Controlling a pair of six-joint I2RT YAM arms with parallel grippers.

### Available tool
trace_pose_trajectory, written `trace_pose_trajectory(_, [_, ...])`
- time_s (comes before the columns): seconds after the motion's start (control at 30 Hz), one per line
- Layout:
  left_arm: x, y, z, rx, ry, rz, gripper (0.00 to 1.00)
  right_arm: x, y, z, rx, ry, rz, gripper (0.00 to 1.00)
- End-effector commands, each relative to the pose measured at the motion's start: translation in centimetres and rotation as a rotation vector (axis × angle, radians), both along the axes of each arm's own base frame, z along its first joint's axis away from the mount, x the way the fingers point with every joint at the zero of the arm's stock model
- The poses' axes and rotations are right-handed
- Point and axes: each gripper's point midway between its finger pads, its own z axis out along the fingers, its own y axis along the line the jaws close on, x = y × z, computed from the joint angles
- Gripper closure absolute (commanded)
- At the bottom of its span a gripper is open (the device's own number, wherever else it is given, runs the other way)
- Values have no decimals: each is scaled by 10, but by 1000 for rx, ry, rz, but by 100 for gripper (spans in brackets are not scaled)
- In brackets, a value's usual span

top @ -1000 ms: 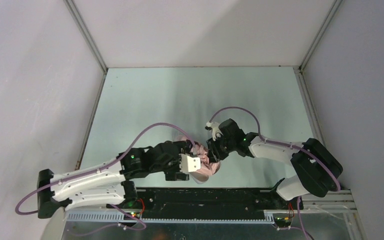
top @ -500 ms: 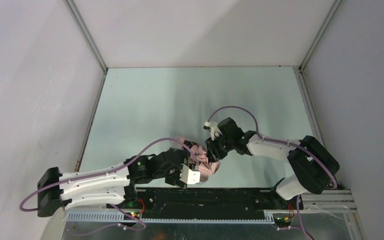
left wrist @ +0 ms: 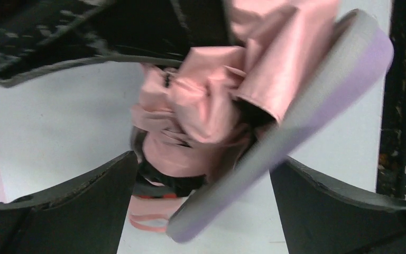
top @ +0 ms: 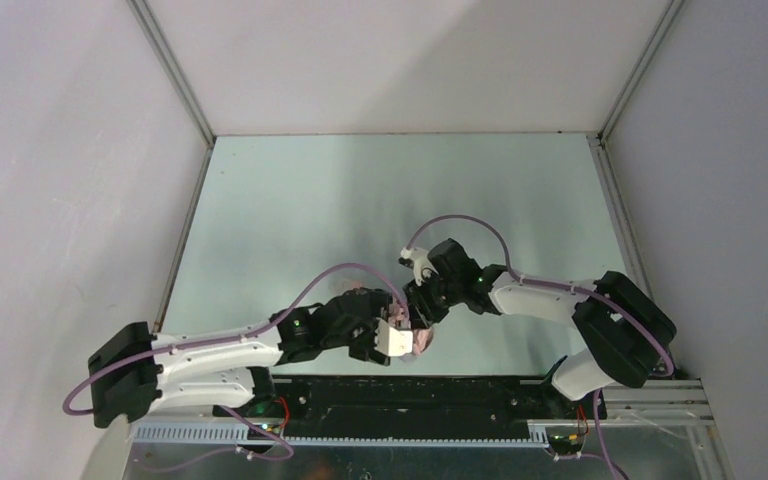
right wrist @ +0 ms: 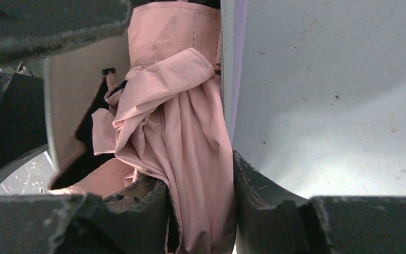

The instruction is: Put away the umbrella

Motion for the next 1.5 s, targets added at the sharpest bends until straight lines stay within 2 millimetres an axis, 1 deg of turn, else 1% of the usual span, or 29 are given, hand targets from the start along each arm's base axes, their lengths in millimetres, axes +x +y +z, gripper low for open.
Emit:
trace_pose_trajectory(0.0, [14, -21, 36, -209, 0, 10, 0, -18, 15, 1, 25, -7, 97, 100])
trace_pose_trajectory(0.2, [8, -24, 34, -228, 112, -15, 0, -26, 20, -2, 9, -78, 152, 100])
trace_pose_trajectory(0.27, [5, -24, 32, -229, 148, -27, 0, -26, 24, 5, 43, -116, 164, 100])
trace_pose_trajectory(0.3, [2, -25, 32, -232, 169, -36, 0, -30, 23, 5, 47, -122, 173, 100])
trace_pose_trajectory(0.33, [0, -25, 30, -226, 184, -41, 0, -30, 25, 11, 65, -144, 178, 100])
trace_pose_trajectory(0.37, [-2, -26, 29, -224, 199, -49, 0, -32, 26, 12, 78, -158, 187, 100])
trace_pose_trajectory(0.4, [-4, -25, 27, -213, 211, -50, 0, -32, 29, 20, 109, -192, 198, 100])
trace_pose_trajectory(0.43, [-5, -26, 28, -214, 221, -55, 0, -37, 29, 20, 116, -199, 214, 100])
trace_pose_trajectory(0.47, [-6, -25, 26, -207, 234, -56, 0, -38, 29, 25, 128, -232, 232, 100])
trace_pose_trajectory(0.5, [-7, -25, 27, -205, 246, -59, 0, -45, 32, 27, 132, -255, 266, 100])
trace_pose_trajectory(0.53, [-7, -26, 28, -205, 249, -60, 0, -46, 33, 30, 134, -279, 274, 100])
trace_pose_trajectory(0.57, [-6, -26, 30, -205, 252, -59, 0, -53, 36, 31, 136, -298, 308, 100])
trace_pose_trajectory(0.6, [-6, -26, 30, -205, 252, -60, 0, -52, 36, 29, 122, -317, 304, 100])
trace_pose_trajectory(0.67, [-7, -25, 33, -211, 255, -64, 0, -58, 38, 24, 107, -328, 333, 100])
trace_pose_trajectory(0.8, [-14, -27, 29, -205, 300, -79, 0, -62, 39, 17, 88, -330, 348, 100])
trace_pose_trajectory(0.9, [-15, -29, 23, -187, 333, -73, 0, -59, 41, 20, 75, -389, 340, 100])
trace_pose_trajectory(1.07, [-11, -31, 19, -186, 334, -48, 0, -62, 43, 26, 94, -445, 341, 100])
trace_pose_trajectory(1.1, [-12, -31, 18, -186, 338, -50, 3, -63, 43, 26, 97, -446, 344, 100])
trace_pose_trajectory(1.13, [-12, -31, 17, -185, 341, -53, 10, -63, 43, 25, 97, -447, 347, 100])
trace_pose_trajectory(1.17, [-13, -31, 16, -182, 346, -58, 15, -64, 43, 25, 96, -445, 349, 100])
trace_pose_trajectory(1.2, [-15, -31, 14, -172, 355, -61, 23, -64, 43, 25, 96, -445, 350, 100])
trace_pose_trajectory(1.23, [-16, -33, 13, -165, 362, -70, 27, -64, 43, 25, 98, -445, 350, 100])
trace_pose_trajectory(1.27, [-21, -33, 10, -150, 377, -83, 34, -64, 43, 26, 102, -447, 350, 100])
trace_pose_trajectory(1.3, [-26, -34, 8, -138, 389, -113, 37, -64, 44, 27, 105, -447, 350, 100])
trace_pose_trajectory(1.33, [-32, -34, 5, -120, 401, -130, 46, -64, 44, 29, 113, -446, 344, 100])
trace_pose_trajectory(1.37, [-34, -34, 2, -106, 404, -136, 51, -62, 43, 30, 118, -440, 337, 98])
trace_pose_trajectory(1.4, [-39, -34, 0, -87, 411, -146, 60, -62, 42, 31, 125, -431, 330, 95])
trace_pose_trajectory(1.43, [-42, -33, -2, -65, 413, -154, 64, -60, 41, 33, 136, -420, 322, 89])
trace_pose_trajectory(1.47, [-42, -33, -2, -59, 411, -156, 69, -62, 40, 36, 160, -396, 322, 86])
